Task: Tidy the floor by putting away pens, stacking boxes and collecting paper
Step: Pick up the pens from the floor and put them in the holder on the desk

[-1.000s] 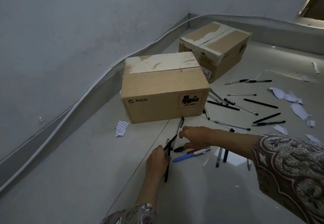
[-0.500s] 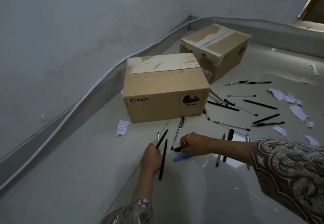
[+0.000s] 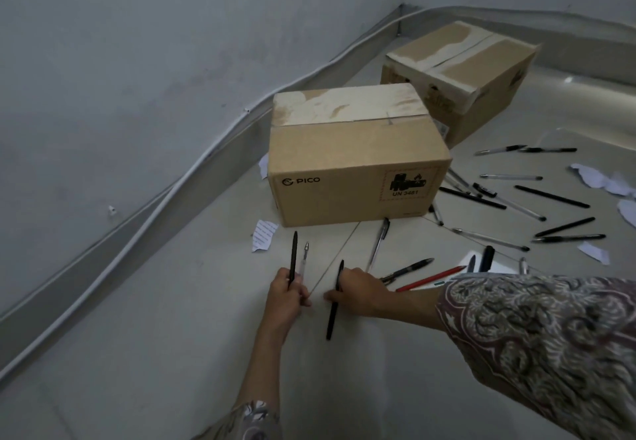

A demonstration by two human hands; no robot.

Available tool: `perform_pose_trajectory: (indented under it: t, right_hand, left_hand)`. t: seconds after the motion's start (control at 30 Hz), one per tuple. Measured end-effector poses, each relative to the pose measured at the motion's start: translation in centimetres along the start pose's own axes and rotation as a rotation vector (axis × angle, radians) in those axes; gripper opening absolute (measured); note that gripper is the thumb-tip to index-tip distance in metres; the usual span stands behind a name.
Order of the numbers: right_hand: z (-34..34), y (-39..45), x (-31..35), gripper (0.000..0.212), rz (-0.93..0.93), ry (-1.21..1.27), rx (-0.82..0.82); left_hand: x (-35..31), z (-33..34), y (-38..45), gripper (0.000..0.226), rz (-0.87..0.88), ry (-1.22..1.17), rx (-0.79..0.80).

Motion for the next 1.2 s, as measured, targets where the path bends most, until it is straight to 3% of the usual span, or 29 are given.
perform_pose_trajectory:
  t: [0.17,0.27,0.37,0.57,1.03,1.2]
  right_hand:
    - [0.5,1.1,0.9,0.023,0.020,0.026,-0.013]
    - [0.0,1.4,0.7,0.023,0.060,0.244,-0.079]
    - [-1.0,1.4,-0.2,0.035,0.102,0.512,-0.220]
    - [-4.2,0.5,-3.8,0.029,0.220,0.683,-0.375]
    - [-6.4,2.7,-5.5,0.032,0.289,0.771,-0.260]
    - [-6.4,2.3,-5.9,0.015,0.275,0.883,-0.189]
  left_hand:
    - [0.4,-0.6,0.0,0.021,-0.018,-0.057,0.012]
    - [0.5,-0.5,0.2,0.022,-0.041,-0.092,0.026]
    - [0.3,-0.4,0.6,0.022,-0.082,-0.102,0.068]
    - [-0.4,0.6,1.1,0.018,-0.108,-0.134,0.138]
    - [-1.3,1.9,2.3,0.022,-0.073,-0.075,0.225]
    - [-1.6,2.5,2.4,0.021,-0.053,-0.093,0.213]
Point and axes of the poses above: each hand's wrist, its own y-axis towards the middle knuckle, its own z-axis out of the palm, x = y × z, the point moved 1 cm from there along y, towards the middle knuckle, and after that the axes turned 11 degrees about x, right-handed, at the moved point
